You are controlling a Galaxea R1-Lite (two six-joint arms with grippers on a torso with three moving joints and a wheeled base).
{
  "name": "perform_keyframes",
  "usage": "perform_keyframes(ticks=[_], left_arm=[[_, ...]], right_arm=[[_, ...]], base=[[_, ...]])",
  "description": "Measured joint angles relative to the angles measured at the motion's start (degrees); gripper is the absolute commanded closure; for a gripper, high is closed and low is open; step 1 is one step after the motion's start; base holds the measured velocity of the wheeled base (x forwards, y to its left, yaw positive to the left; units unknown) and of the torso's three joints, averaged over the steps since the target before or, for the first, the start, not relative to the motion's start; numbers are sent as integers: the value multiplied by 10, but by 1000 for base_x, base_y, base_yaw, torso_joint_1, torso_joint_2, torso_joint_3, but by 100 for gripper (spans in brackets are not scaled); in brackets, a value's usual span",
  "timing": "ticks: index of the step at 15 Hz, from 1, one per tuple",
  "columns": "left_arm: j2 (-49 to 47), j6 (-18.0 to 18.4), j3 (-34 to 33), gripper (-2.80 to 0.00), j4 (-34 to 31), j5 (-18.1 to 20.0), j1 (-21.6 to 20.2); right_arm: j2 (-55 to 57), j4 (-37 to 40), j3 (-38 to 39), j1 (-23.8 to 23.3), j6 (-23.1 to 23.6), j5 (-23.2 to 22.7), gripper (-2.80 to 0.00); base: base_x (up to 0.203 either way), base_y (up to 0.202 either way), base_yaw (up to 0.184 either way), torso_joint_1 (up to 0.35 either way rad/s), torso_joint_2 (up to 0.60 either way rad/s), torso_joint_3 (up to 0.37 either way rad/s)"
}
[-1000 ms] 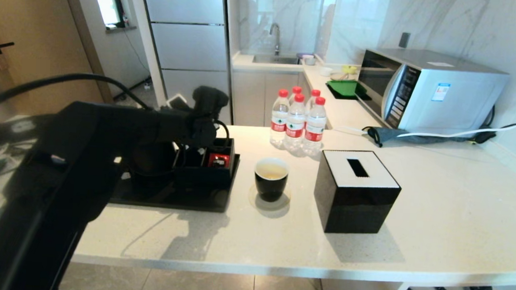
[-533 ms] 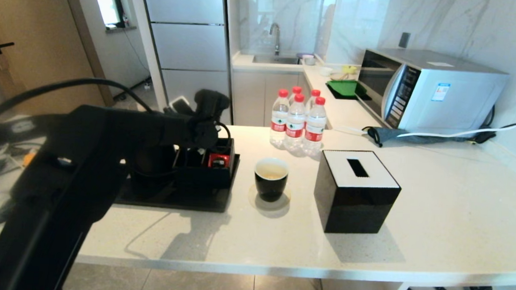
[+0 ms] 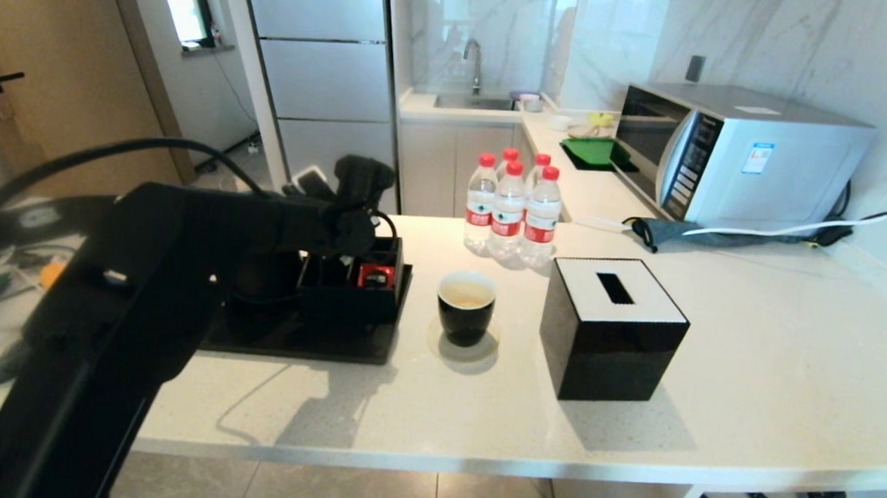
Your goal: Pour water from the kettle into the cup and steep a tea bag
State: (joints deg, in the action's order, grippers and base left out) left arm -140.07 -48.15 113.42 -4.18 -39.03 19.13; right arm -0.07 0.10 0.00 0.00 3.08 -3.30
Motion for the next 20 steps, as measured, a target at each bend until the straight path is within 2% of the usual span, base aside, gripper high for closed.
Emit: perform_keyframes(ticks=[15,20], left_arm=[[13,9,-5,0,-2,-4,-1],[40,9,-29,0,-2,-6,0]], right_arm=[[0,0,0,0,0,0,0],[0,0,0,0,0,0,0]], base=[[0,0,0,0,0,0],[0,0,0,0,0,0]])
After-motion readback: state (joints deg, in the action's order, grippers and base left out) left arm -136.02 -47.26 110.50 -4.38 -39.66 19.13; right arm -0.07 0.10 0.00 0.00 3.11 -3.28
